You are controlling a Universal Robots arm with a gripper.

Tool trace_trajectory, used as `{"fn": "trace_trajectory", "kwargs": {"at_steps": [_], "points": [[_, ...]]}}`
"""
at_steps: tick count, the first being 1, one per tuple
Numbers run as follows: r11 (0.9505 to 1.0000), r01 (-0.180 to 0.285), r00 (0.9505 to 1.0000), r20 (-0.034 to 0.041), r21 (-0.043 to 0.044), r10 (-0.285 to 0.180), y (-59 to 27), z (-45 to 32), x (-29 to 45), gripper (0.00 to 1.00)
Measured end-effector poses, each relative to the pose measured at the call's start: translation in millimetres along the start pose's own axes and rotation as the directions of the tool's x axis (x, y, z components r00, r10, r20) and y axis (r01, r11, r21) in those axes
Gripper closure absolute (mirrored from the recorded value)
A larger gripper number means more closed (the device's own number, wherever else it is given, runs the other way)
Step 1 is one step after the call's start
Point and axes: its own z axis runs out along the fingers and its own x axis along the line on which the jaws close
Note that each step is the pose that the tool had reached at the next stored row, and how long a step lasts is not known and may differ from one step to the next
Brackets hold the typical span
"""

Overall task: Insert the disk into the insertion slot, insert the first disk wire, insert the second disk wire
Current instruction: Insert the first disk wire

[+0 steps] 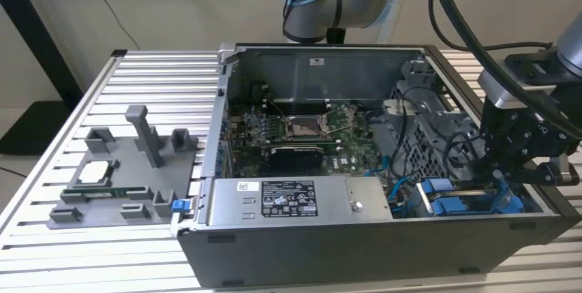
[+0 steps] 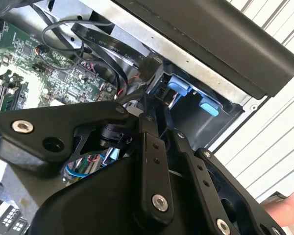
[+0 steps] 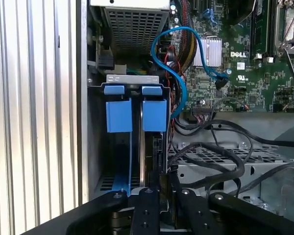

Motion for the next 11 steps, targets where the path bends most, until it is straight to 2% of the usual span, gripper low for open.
{"fn": "trace_trajectory", "kwargs": {"at_steps": [6, 11], "points": [[1.0000, 0.001, 1.0000, 0.0005, 0.0042, -0.001, 0.0, 2.5, 0.2, 1.00], [1.0000, 0.001, 1.0000, -0.0007, 0.0072, -0.001, 0.0, 9.8, 0.6, 1.00]]}}
